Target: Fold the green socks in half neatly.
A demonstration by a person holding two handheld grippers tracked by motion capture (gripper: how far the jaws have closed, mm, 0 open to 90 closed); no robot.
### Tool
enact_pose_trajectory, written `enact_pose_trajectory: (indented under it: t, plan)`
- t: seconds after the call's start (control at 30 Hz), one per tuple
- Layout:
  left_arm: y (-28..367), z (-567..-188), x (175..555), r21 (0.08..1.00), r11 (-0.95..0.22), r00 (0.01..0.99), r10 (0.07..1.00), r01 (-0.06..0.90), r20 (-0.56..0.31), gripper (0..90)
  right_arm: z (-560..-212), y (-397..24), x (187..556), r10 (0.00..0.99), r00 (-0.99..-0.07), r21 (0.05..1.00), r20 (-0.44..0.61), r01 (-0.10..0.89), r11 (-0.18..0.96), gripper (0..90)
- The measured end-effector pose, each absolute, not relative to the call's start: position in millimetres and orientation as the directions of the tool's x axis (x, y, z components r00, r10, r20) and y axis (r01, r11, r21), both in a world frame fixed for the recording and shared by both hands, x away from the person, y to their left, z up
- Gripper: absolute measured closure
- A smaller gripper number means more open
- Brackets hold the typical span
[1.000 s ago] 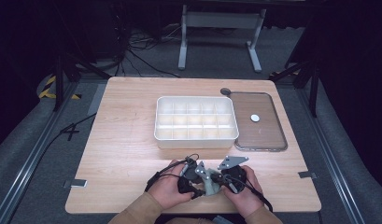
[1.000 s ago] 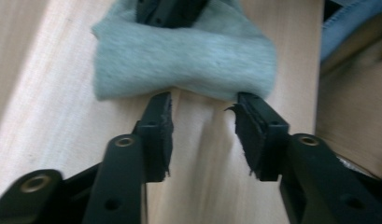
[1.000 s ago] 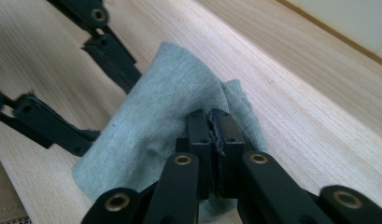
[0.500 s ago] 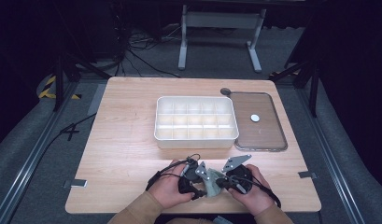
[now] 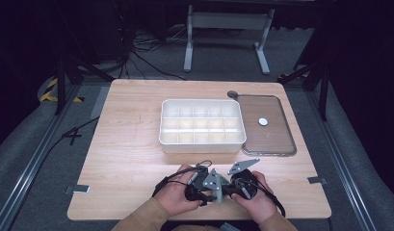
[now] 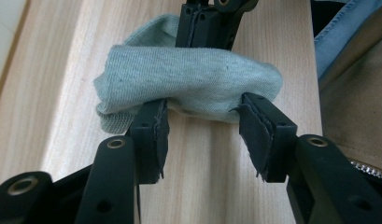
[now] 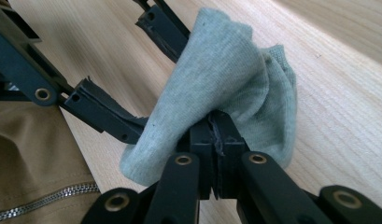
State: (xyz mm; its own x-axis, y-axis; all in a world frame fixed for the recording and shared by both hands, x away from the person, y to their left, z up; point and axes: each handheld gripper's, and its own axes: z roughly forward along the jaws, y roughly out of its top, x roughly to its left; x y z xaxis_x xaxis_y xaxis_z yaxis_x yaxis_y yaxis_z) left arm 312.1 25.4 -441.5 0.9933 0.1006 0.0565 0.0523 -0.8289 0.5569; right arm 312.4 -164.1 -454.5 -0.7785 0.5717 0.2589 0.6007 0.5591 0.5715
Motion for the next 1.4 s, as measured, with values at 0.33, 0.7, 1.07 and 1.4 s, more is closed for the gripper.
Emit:
enact_pose_trajectory:
  t: [0.33, 0.7, 1.07, 1.4]
  plan:
    - [25.8, -439.2, 310.6, 0.555, -0.831, 0.988, 0.109, 0.029, 0.112, 49.6, -459.9, -162.9, 315.2, 0.575, -0.754, 0.578, 0.319, 0.635, 0.512, 88.6]
    - [27.4, -438.8, 312.3, 0.551, -0.832, 0.985, 0.144, 0.071, 0.092, 48.7, -455.5, -166.2, 313.8, 0.597, -0.728, 0.580, 0.337, 0.660, 0.478, 79.6]
    - [23.9, -440.2, 313.6, 0.542, -0.838, 0.986, 0.137, 0.063, 0.098, 46.4, -433.8, -223.5, 316.7, 0.683, -0.684, 0.585, 0.256, 0.672, 0.454, 77.8]
    - [21.8, -441.0, 313.7, 0.566, -0.822, 0.985, 0.137, 0.056, 0.102, 47.1, -461.5, -211.7, 326.8, 0.636, -0.690, 0.562, 0.345, 0.695, 0.449, 79.4]
